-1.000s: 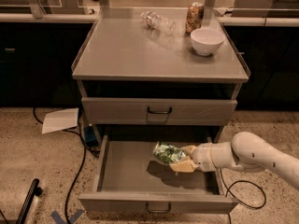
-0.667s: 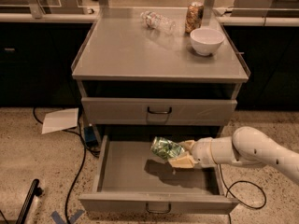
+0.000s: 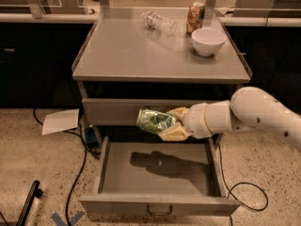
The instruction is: Pick green can from middle drawer and place on counter
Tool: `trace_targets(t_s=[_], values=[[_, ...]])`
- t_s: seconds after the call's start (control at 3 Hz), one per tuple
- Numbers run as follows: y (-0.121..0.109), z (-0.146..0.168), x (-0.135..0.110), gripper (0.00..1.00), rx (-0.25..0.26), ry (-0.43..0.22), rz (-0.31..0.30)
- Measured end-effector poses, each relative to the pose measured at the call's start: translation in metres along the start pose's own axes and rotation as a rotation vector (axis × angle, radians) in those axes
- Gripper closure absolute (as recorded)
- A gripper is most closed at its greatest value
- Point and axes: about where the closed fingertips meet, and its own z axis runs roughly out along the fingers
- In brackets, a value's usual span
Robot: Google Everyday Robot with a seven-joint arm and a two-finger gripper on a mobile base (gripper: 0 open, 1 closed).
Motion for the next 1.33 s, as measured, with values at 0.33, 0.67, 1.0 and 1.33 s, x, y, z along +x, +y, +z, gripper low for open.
trace_targets(t_s=[0.33,0.67,1.0,1.33], values=[[-0.014,-0.002,-0.061,1.0,-0.004,0.012,-0.089],[-0.022,-0.002,-0.115,1.0,0.003,0.021,-0.164],[-0.018,-0.005,-0.157,1.0,0.02,0.03,-0.24],[-0.017,-0.004,-0.159,1.0,0.02,0.03,-0.244]])
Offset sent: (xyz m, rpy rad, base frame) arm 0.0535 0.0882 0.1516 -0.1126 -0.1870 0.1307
